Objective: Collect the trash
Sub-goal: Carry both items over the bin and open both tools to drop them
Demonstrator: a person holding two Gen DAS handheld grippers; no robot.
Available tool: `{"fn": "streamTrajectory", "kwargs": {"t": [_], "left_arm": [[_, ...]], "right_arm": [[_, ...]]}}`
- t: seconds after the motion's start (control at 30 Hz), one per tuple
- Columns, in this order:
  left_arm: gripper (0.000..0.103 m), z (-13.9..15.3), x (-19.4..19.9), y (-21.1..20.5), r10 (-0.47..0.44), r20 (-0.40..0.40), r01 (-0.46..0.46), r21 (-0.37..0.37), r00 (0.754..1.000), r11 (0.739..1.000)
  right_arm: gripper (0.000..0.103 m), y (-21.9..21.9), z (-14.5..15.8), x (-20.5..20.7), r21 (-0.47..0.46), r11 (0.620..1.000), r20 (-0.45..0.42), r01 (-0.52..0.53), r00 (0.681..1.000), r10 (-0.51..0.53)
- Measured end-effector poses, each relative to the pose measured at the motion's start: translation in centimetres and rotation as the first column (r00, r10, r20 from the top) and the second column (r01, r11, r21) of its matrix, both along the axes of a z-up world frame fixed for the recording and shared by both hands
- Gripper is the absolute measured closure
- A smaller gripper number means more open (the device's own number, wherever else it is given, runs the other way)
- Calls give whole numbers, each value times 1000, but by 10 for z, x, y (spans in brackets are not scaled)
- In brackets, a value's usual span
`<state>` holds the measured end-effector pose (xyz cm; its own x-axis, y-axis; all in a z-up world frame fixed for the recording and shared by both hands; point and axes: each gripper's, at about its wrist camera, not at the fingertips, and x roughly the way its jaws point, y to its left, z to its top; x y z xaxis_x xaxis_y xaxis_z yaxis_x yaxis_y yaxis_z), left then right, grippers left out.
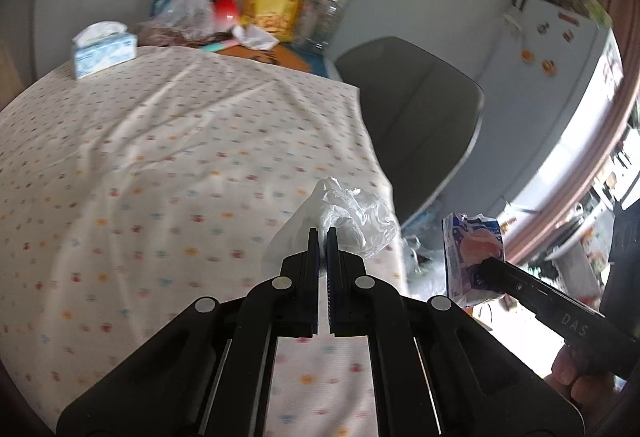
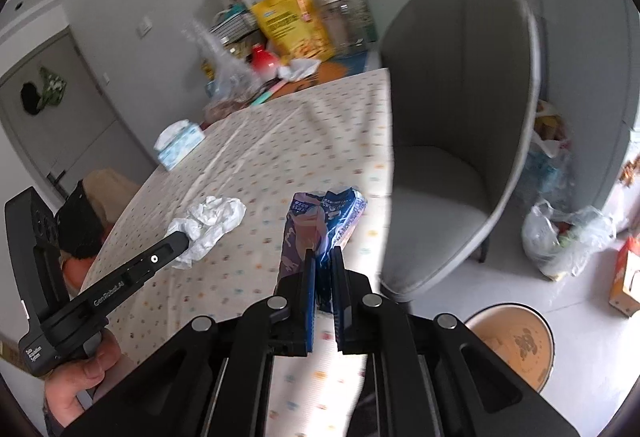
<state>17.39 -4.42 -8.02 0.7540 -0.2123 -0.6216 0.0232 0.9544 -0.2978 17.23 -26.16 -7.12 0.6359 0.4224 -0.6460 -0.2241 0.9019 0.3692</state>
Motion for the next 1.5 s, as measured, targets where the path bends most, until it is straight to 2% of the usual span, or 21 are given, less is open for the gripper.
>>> {"fn": "streamTrajectory", "kwargs": {"t": [0.37,0.67,0.87,0.93,0.97,1.0,1.03,1.07,1.37,1.5], "left_arm": [[99,-10,18,-79,-136,-47,138,44,990,989],[99,-28,33,-148,-255,-105,264,77,961,962],[99,-35,38,-176,-300,-133,314,93,945,945],[99,-38,39,-184,-314,-145,329,101,938,939],[99,-40,39,-186,-318,-149,334,103,936,937],[99,-41,39,-189,-324,-154,342,108,933,934],[99,-43,39,-192,-328,-160,348,112,931,931],[99,-45,37,-194,-330,-164,350,114,930,930],[99,-57,38,-228,-385,-208,415,123,899,902],[99,-62,36,-244,-428,-233,460,104,873,882]], "right_arm": [[95,-87,-23,-11,23,988,-32,151,988,-150],[95,-149,-52,-25,30,964,-79,265,962,-262],[94,-184,-77,-29,35,942,-132,335,935,-328],[92,-190,-88,-26,41,938,-161,343,929,-333],[86,-192,-93,-24,45,937,-176,347,926,-335],[78,-196,-100,-23,53,932,-199,357,919,-341],[61,-200,-106,-23,65,926,-215,373,911,-352],[54,-205,-111,-25,65,917,-218,394,902,-372],[51,-236,-118,-41,75,890,-224,449,878,-423],[50,-252,-113,-50,75,877,-209,475,867,-452]]}}
